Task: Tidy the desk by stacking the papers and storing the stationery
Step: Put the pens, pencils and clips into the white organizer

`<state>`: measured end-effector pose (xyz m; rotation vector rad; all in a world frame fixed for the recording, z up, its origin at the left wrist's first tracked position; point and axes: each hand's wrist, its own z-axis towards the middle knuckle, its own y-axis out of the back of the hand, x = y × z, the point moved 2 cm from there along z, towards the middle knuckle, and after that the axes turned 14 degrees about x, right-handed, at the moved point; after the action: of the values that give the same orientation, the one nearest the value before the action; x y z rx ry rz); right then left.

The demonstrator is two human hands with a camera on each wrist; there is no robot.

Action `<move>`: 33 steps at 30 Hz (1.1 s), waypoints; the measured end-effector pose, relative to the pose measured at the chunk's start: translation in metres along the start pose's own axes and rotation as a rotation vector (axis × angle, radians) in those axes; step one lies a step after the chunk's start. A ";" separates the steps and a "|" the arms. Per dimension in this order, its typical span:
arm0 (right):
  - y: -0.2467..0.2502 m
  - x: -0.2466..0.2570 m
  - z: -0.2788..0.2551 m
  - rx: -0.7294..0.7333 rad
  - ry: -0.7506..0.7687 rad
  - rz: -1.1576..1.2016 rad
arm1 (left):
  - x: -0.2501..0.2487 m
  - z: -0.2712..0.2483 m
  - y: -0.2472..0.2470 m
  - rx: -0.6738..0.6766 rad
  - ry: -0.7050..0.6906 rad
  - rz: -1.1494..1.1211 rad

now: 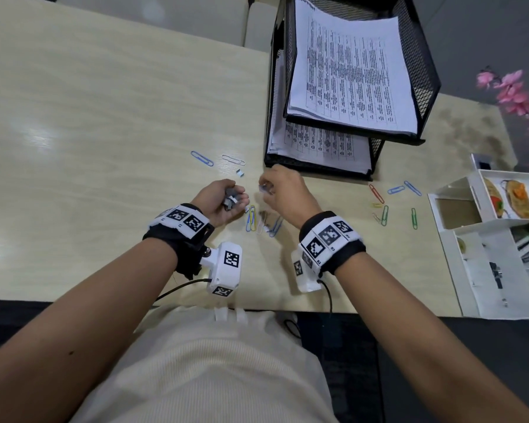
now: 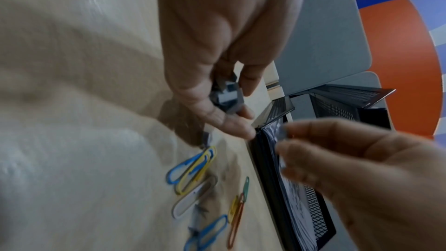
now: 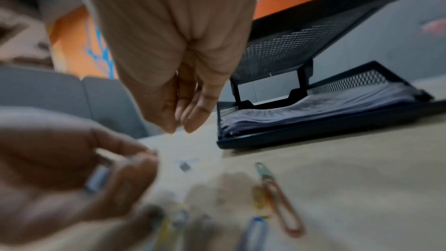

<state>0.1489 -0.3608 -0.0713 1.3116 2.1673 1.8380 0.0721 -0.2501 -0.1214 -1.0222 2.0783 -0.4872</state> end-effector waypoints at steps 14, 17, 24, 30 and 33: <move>-0.033 -0.020 -0.027 0.366 -0.141 -0.023 | -0.003 -0.005 0.010 0.004 0.125 0.060; -0.038 -0.018 -0.026 0.394 -0.147 -0.052 | -0.005 -0.005 0.017 -0.024 0.112 0.043; -0.031 0.008 -0.002 0.198 -0.054 -0.045 | -0.011 -0.007 0.026 -0.066 0.056 -0.008; -0.044 0.021 0.015 0.246 0.024 -0.207 | -0.018 -0.012 0.037 -0.079 0.045 0.027; -0.041 0.016 0.019 0.241 -0.006 -0.167 | -0.020 -0.011 0.042 -0.085 0.043 0.013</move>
<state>0.1244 -0.3343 -0.1031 1.1241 2.4732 1.5520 0.0502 -0.2086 -0.1302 -1.0546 2.1589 -0.4207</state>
